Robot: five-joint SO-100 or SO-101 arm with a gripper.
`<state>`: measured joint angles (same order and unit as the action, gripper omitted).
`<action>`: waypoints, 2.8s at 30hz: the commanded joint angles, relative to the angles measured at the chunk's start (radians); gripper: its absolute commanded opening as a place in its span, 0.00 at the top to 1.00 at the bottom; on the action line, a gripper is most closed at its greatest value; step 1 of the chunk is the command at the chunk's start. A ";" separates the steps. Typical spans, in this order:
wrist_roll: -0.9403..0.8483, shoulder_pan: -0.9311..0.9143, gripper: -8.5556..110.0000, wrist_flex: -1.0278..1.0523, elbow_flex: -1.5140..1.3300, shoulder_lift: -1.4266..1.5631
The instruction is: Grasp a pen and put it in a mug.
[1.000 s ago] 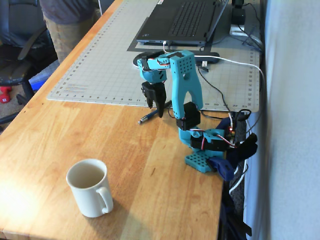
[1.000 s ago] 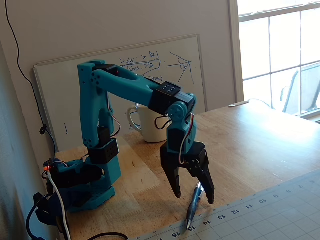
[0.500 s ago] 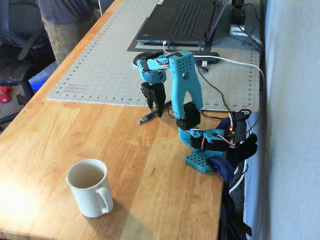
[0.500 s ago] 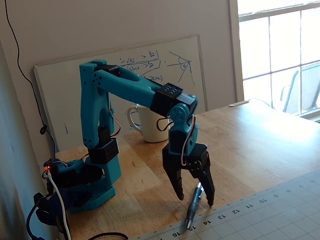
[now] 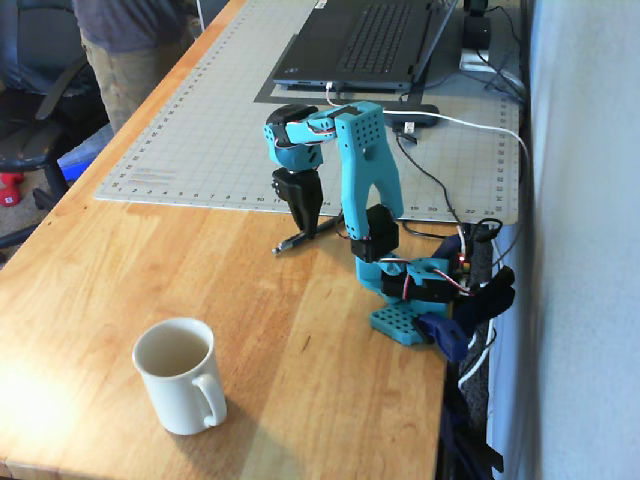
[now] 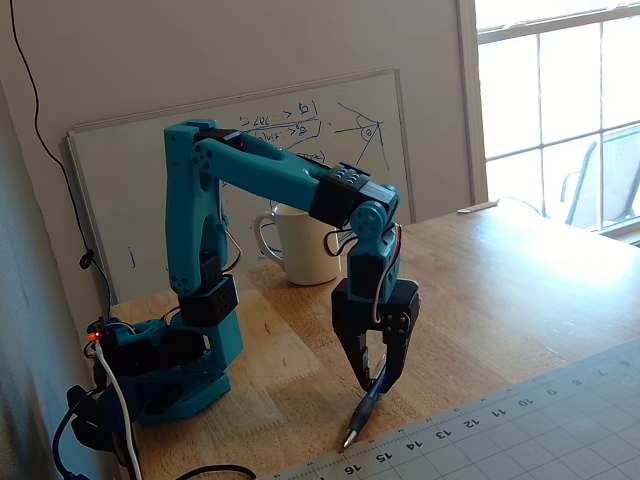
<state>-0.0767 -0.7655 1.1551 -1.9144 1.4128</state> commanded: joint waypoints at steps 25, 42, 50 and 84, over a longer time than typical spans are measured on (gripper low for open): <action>0.646 0.644 0.92 -0.325 0.069 0.543; 1.608 1.243 0.92 -0.632 0.063 0.756; 1.827 1.381 0.92 -0.634 0.060 0.755; 1.411 1.459 0.92 -0.927 -0.324 0.640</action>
<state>1.3560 0.6826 0.2608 -2.2028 1.9512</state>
